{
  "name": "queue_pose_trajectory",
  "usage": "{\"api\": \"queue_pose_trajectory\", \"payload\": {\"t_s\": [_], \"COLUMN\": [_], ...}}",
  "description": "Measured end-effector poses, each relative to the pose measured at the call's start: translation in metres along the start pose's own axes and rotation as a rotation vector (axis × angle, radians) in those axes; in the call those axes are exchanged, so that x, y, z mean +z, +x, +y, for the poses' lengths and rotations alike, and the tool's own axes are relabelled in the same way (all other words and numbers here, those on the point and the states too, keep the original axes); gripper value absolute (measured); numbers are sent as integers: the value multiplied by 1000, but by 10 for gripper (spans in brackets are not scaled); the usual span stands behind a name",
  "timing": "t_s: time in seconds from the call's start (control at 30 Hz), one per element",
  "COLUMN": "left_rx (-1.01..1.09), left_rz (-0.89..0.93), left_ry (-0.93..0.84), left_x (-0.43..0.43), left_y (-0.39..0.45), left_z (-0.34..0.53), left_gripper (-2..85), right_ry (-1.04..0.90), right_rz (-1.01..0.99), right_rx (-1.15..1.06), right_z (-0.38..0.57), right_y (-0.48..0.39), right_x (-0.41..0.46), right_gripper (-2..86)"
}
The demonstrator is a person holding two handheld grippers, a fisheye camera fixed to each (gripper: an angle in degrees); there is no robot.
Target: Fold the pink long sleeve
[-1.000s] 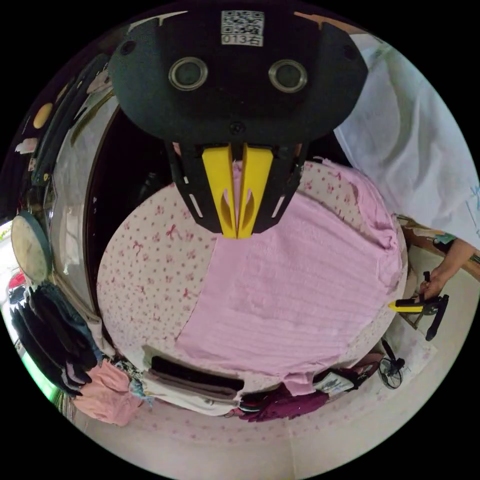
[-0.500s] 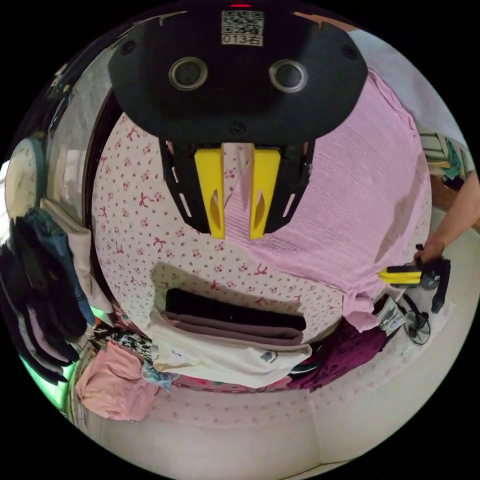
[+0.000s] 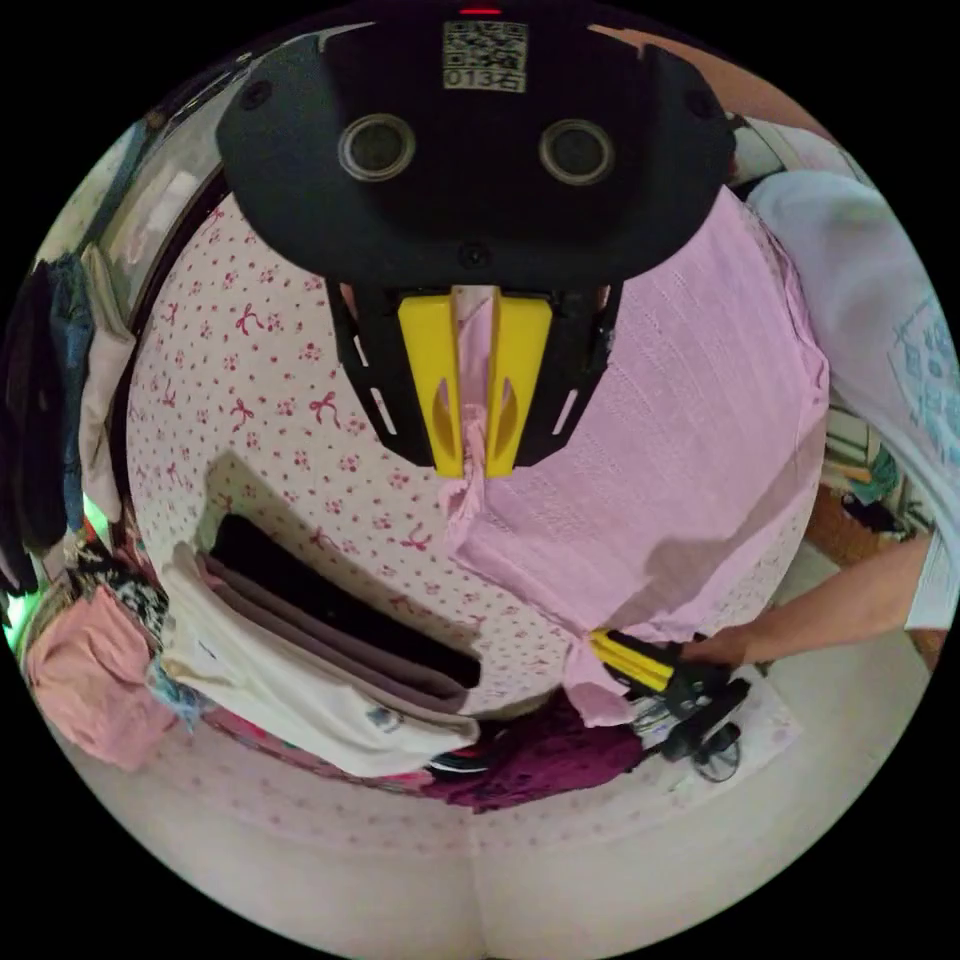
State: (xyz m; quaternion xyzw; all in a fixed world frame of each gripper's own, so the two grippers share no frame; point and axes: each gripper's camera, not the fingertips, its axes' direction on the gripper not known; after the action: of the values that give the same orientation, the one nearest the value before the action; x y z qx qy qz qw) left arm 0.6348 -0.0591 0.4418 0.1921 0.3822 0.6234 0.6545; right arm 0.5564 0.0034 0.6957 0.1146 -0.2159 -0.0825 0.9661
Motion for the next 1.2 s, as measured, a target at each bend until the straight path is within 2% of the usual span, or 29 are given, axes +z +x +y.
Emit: {"api": "queue_pose_trajectory", "payload": {"t_s": [0.1,0.23,0.47,0.7,0.83,0.93,1.1,1.2], "left_rx": [-16,-65,-120,-142,-156,-177,-240,-274], "left_rz": [-39,-41,-21,-85,-58,-83,-14,-22], "left_ry": [34,76,106,170,144,161,178,163], "left_x": [1,4,2,-17,-14,-21,-19,-18], "left_y": [3,-2,-17,-27,-43,-54,-78,-88], "left_z": [3,4,2,4,3,6,8,4], "left_gripper": [12,8,6,5,3,3,2,3], "right_ry": [-21,-185,14,-57,-95,-27,94,104], "right_rz": [-48,57,76,78,17,108,85,79], "right_rx": [-159,-300,-84,-100,-116,-17,224,362], "right_z": [5,16,6,-12,-18,-23,-18,-20], "right_y": [-36,-73,-32,-13,-7,14,88,124], "right_x": [-4,21,-22,-9,10,-10,-41,-38], "right_gripper": [43,50,78,81,39,22,14,18]}}
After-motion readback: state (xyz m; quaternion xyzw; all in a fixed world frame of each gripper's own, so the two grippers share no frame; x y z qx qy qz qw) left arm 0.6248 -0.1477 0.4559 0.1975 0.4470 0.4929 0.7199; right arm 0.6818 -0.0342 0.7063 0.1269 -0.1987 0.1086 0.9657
